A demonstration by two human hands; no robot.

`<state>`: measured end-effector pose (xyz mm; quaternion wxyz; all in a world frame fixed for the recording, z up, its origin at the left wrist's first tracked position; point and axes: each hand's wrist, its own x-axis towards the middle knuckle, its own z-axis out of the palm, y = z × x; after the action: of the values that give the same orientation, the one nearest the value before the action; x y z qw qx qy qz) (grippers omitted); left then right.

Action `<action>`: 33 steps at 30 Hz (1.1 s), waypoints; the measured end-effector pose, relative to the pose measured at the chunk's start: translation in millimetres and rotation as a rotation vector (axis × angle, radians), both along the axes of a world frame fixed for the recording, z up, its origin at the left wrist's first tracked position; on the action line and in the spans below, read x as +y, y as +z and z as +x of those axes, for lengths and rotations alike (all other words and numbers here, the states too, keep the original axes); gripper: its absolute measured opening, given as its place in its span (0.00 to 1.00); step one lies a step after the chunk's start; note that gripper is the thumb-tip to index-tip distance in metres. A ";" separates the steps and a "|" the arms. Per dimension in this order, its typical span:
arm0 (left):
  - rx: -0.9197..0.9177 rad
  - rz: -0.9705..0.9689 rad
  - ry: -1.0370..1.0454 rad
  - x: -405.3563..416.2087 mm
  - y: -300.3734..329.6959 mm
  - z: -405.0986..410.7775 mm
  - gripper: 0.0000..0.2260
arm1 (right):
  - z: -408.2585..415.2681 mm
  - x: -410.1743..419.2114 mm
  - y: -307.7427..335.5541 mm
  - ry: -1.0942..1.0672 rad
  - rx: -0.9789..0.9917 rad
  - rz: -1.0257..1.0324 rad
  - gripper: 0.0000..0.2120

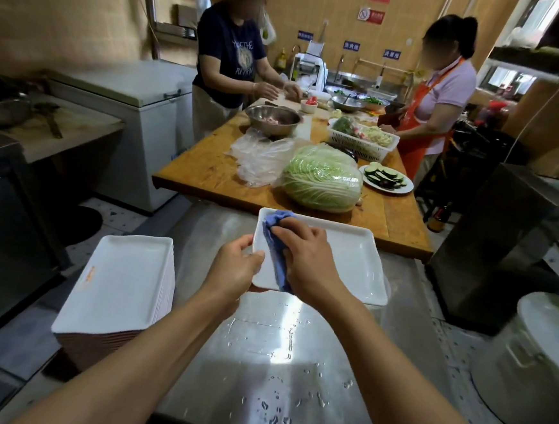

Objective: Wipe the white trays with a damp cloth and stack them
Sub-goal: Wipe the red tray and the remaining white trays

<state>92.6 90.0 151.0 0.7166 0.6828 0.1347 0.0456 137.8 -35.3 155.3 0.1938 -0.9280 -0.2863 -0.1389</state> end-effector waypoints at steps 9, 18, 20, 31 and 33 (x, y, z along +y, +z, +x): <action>-0.002 -0.093 0.069 9.6 1.1 2.0 0.15 | 8.0 -63.0 -8.6 -0.289 0.018 -0.041 0.18; 0.031 -0.025 0.096 6.0 0.7 8.6 0.15 | -44.7 -41.3 -21.3 0.006 0.031 0.033 0.18; 0.040 -0.022 0.111 7.8 -0.7 9.6 0.16 | -44.2 -49.5 -24.1 0.022 -0.069 -0.028 0.17; 0.119 -0.084 0.035 16.1 -9.3 13.1 0.12 | -40.3 -95.2 -17.0 -0.076 -0.353 0.019 0.11; 0.165 -0.009 0.002 14.1 -9.6 12.9 0.11 | -41.2 -94.4 -8.8 -0.061 -0.355 -0.003 0.09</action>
<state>105.5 104.1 141.4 0.7060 0.6810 0.1939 -0.0108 96.6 -129.7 146.5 0.1343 -0.8975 -0.2879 -0.3057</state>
